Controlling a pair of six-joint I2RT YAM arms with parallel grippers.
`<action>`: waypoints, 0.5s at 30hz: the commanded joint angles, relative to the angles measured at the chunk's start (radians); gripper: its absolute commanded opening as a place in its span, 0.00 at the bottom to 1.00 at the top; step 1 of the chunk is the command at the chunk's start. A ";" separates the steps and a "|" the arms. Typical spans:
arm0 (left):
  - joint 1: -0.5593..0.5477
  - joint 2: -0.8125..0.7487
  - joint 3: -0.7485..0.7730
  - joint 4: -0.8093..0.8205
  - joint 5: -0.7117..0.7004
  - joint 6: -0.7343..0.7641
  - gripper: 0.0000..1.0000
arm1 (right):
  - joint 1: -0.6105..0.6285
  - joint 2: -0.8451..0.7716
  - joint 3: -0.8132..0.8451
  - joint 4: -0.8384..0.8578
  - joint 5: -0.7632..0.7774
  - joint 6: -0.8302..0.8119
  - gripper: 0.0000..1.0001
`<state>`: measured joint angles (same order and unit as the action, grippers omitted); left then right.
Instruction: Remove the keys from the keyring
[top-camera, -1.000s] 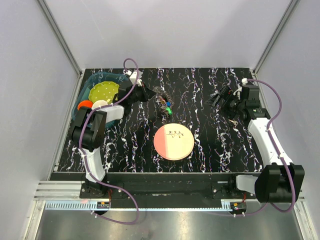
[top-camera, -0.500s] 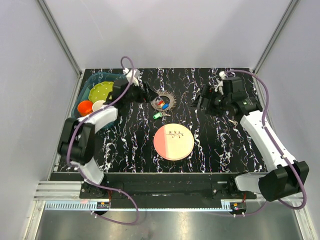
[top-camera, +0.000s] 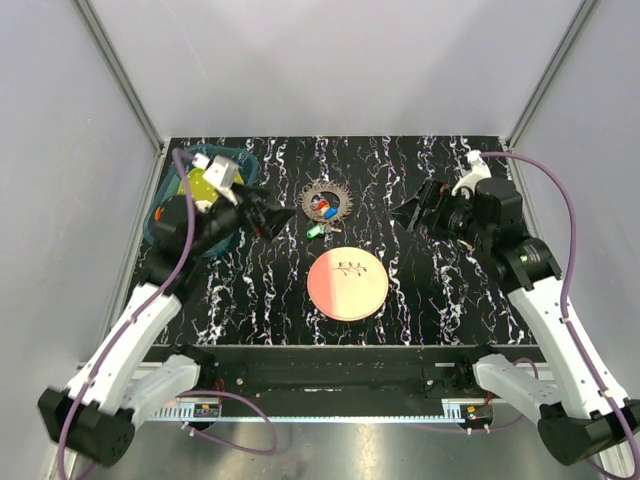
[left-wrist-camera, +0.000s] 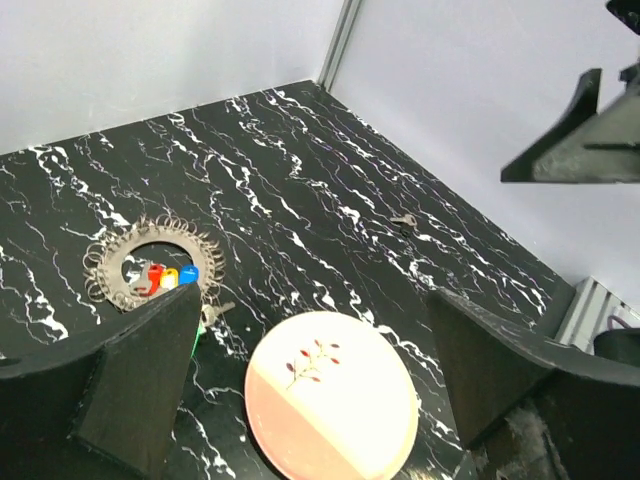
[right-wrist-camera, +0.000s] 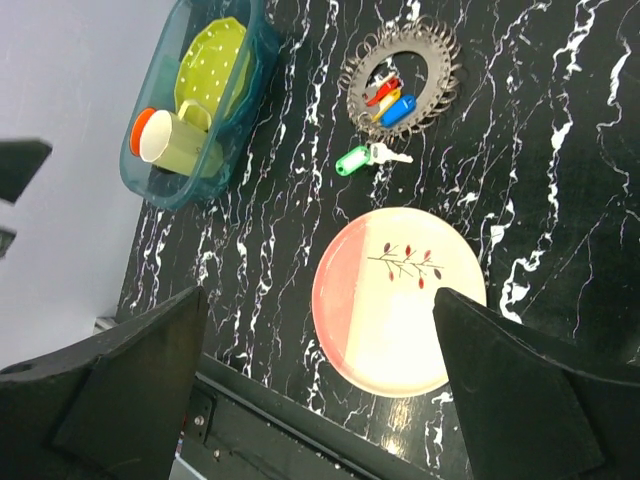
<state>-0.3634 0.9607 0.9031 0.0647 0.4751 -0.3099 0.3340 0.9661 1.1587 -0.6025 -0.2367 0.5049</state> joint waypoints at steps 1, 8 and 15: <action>0.003 -0.176 -0.081 -0.108 0.010 0.011 0.99 | 0.000 -0.056 -0.047 0.105 0.043 -0.014 1.00; 0.003 -0.261 -0.174 -0.099 -0.027 0.006 0.99 | 0.002 -0.133 -0.093 0.142 0.056 -0.022 1.00; 0.003 -0.247 -0.133 -0.134 -0.004 0.009 0.99 | 0.000 -0.184 -0.132 0.185 0.037 -0.008 1.00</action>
<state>-0.3630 0.7227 0.7441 -0.0837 0.4675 -0.3096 0.3340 0.8051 1.0451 -0.5018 -0.2001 0.5018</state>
